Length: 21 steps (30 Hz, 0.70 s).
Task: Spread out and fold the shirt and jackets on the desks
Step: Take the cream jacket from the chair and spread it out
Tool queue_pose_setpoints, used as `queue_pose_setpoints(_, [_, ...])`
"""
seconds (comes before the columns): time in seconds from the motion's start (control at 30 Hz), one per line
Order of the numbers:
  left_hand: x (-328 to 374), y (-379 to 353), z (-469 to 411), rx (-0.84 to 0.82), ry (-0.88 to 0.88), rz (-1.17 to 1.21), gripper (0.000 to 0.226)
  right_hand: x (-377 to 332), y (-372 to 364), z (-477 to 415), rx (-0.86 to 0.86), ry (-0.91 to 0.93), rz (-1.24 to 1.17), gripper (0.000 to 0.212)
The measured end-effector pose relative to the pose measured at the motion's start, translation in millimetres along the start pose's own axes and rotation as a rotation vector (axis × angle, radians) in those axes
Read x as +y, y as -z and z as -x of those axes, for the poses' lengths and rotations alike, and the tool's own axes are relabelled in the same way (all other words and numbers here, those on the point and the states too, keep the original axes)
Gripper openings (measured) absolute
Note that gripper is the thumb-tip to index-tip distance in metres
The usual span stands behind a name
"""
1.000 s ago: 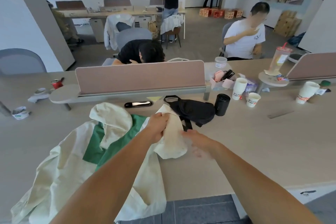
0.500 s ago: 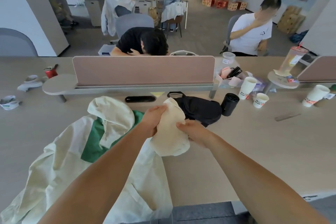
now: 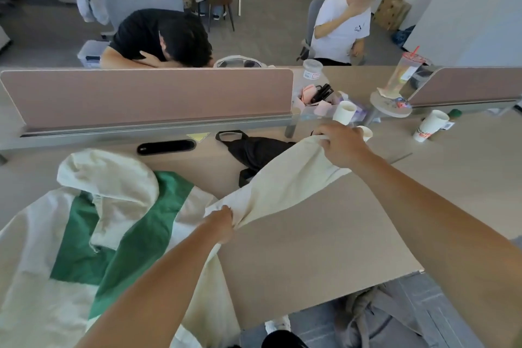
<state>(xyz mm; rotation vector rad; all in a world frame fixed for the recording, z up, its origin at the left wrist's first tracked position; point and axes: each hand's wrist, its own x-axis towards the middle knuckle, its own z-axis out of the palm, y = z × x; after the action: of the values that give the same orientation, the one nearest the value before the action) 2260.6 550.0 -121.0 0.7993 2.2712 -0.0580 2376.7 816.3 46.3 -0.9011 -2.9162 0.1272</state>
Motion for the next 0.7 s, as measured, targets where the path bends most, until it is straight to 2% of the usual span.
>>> queue_pose_setpoints(0.1, [17, 1, -10, -0.005, 0.008, -0.054, 0.071, 33, -25, -20, -0.084, 0.040, 0.101, 0.037])
queue_pose_setpoints(0.27, [49, 26, -24, -0.054, 0.081, 0.078, 0.072, 87, -73, -64, -0.164, -0.013, -0.057, 0.041])
queue_pose_setpoints(0.43, [62, 73, -28, 0.115, 0.141, 0.215, 0.080, 119, -93, -108, 0.058, 0.126, -0.075, 0.034])
queue_pose_setpoints(0.53, [75, 68, -29, 0.129, 0.135, 0.292, 0.089, 132, -102, -119, 0.141, 0.105, -0.123, 0.037])
queue_pose_setpoints(0.6, [92, 48, -31, 0.062, 0.159, 0.212, 0.095, 142, -119, -116, 0.039, 0.007, -0.171, 0.033])
queue_pose_setpoints(0.7, [117, 13, -34, -0.040, 0.181, 0.093, 0.093, 158, -161, -99, -0.319, -0.198, -0.312, 0.025])
